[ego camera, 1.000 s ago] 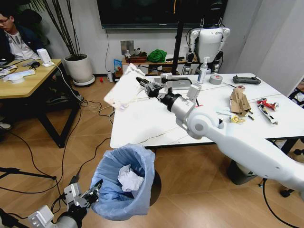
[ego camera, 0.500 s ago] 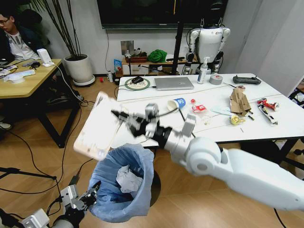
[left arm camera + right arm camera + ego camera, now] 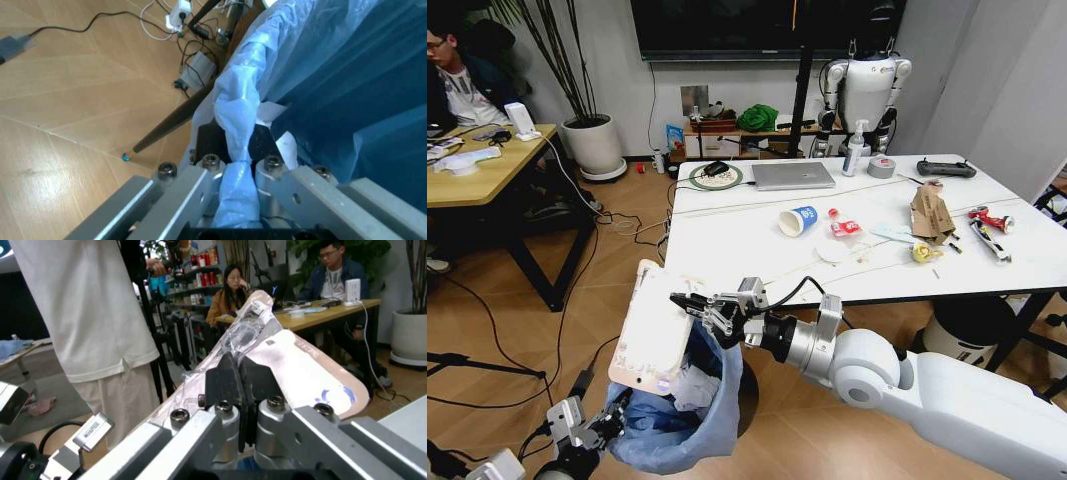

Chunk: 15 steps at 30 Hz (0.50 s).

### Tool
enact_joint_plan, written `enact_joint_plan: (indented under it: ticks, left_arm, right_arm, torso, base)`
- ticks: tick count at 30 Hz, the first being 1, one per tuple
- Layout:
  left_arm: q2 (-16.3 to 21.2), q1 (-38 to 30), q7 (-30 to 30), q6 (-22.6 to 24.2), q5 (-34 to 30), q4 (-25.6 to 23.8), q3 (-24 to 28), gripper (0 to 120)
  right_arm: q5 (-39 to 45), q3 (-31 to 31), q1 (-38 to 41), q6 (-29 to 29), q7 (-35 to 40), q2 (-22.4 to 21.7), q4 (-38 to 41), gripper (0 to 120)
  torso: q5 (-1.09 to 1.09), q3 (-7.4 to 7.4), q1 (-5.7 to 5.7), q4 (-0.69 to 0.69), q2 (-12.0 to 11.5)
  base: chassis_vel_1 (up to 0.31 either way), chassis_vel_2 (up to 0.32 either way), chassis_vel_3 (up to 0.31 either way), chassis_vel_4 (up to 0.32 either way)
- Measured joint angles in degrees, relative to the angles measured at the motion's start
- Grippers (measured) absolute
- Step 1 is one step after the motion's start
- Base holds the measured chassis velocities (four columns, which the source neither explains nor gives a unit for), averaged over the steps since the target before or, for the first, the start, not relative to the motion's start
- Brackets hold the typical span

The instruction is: Pick up the trash bin and place the trash from the table into it.

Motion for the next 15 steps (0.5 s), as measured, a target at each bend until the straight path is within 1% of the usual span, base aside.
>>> enact_joint_plan:
  ticks: [8, 9, 10, 11, 13, 15]
  left_arm:
    - [-0.3, -0.3, 0.1, 0.0, 0.0, 0.0, 0.0, 0]
    - [-0.3, -0.4, 0.1, 0.0, 0.0, 0.0, 0.0, 0]
    - [-0.4, -0.5, 0.1, 0.0, 0.0, 0.0, 0.0, 0]
    - [-0.4, -0.5, 0.1, 0.0, 0.0, 0.0, 0.0, 0]
    - [-0.4, -0.6, 0.1, 0.0, 0.0, 0.0, 0.0, 0]
    - [-0.4, -0.8, 0.1, 0.0, -0.1, 0.0, -0.1, 0]
  right_arm:
    - [-0.8, 0.3, -0.7, 0.9, -1.9, -0.5, 0.1, 0]
    - [-0.9, 0.3, -0.7, 1.0, -2.2, -0.5, 0.0, 1]
    - [-0.9, 0.3, -0.7, 1.1, -2.4, -0.6, 0.0, 7]
    - [-0.9, 0.3, -0.7, 1.1, -2.4, -0.6, 0.0, 7]
    - [-0.9, 0.3, -0.8, 1.1, -2.5, -0.7, 0.0, 12]
    - [-0.9, 0.3, -0.9, 1.1, -2.8, -0.9, 0.0, 23]
  torso:
    - [0.0, 0.0, 0.0, 0.0, 0.0]
    - [0.0, 0.0, 0.0, 0.0, 0.0]
    - [0.0, 0.0, 0.0, 0.0, 0.0]
    - [0.0, 0.0, 0.0, 0.0, 0.0]
    - [0.0, 0.0, 0.0, 0.0, 0.0]
    - [0.0, 0.0, 0.0, 0.0, 0.0]
  base:
    - [0.0, 0.0, 0.0, 0.0]
    - [0.0, 0.0, 0.0, 0.0]
    - [0.0, 0.0, 0.0, 0.0]
    - [0.0, 0.0, 0.0, 0.0]
    - [0.0, 0.0, 0.0, 0.0]
    - [0.0, 0.0, 0.0, 0.0]
